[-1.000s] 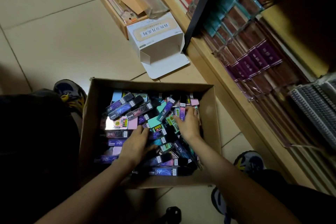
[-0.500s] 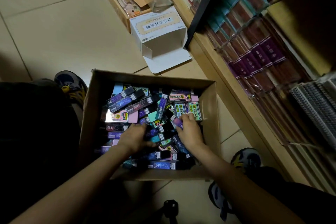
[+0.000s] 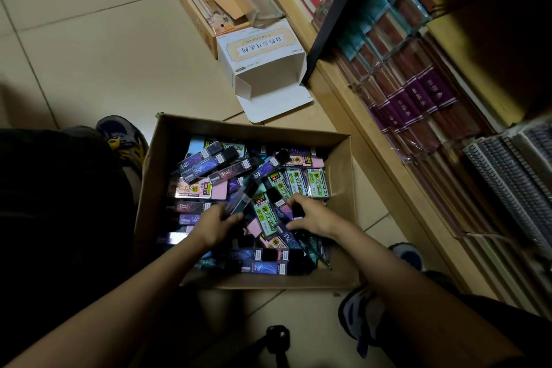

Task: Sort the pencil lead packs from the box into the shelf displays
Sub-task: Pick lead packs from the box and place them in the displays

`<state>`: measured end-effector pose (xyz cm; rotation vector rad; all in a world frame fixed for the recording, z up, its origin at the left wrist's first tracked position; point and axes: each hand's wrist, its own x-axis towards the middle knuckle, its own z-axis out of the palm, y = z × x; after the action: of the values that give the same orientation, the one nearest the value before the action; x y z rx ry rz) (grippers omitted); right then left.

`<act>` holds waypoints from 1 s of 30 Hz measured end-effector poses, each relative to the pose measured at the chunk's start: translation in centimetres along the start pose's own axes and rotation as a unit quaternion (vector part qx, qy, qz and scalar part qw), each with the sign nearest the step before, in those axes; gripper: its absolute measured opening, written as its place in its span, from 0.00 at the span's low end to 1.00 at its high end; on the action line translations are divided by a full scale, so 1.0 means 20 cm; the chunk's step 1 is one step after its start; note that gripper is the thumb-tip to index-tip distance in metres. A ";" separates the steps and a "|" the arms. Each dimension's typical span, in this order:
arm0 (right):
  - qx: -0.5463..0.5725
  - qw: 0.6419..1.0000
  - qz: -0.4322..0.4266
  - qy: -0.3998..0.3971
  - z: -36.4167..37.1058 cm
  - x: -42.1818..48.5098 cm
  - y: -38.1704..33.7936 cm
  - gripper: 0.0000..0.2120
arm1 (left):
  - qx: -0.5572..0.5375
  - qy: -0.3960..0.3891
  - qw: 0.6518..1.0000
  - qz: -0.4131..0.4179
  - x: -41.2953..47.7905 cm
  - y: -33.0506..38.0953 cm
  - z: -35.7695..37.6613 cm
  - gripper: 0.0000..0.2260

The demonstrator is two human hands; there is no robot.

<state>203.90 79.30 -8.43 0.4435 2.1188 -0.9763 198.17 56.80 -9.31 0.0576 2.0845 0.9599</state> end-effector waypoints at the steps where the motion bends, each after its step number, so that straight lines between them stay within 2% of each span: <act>1: -0.005 1.000 0.003 -0.018 -0.01 0.00 0.01 0.23 | -0.022 0.010 1.000 -0.004 -0.01 0.00 -0.01 0.04; 8: 0.066 0.989 0.032 -0.128 -0.03 -0.04 0.06 0.41 | -0.125 -0.002 0.992 -0.033 -0.05 -0.01 -0.02 0.11; 12: -0.087 0.991 0.006 -0.097 0.02 -0.04 0.10 0.47 | -0.120 0.003 0.993 -0.019 -0.05 -0.01 0.00 0.11; 15: -0.101 0.995 -0.006 -0.011 0.08 -0.05 0.14 0.42 | -0.117 0.002 0.993 -0.009 -0.06 0.00 0.01 0.11; 18: -0.091 0.995 0.007 0.042 0.14 -0.06 0.16 0.38 | -0.123 0.001 0.992 -0.005 -0.07 0.02 0.01 0.10; 21: -0.099 0.993 0.007 0.061 0.16 -0.06 0.14 0.36 | -0.142 -0.020 0.990 -0.001 -0.08 0.05 0.02 0.10; 26: -0.128 0.988 -0.033 0.079 0.12 -0.07 0.09 0.25 | -0.156 -0.029 0.987 -0.001 -0.08 0.08 0.03 0.12; 28: -0.111 0.991 -0.038 0.069 0.11 -0.08 0.07 0.24 | -0.168 -0.030 0.985 -0.004 -0.08 0.09 0.04 0.12; 30: -0.061 0.994 -0.026 0.092 0.10 -0.09 0.05 0.22 | -0.189 -0.033 0.981 -0.007 -0.08 0.11 0.04 0.11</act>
<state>206.67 78.51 -8.46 0.4325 2.3509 -0.8577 199.26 58.23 -7.10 -0.1203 1.8093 1.3112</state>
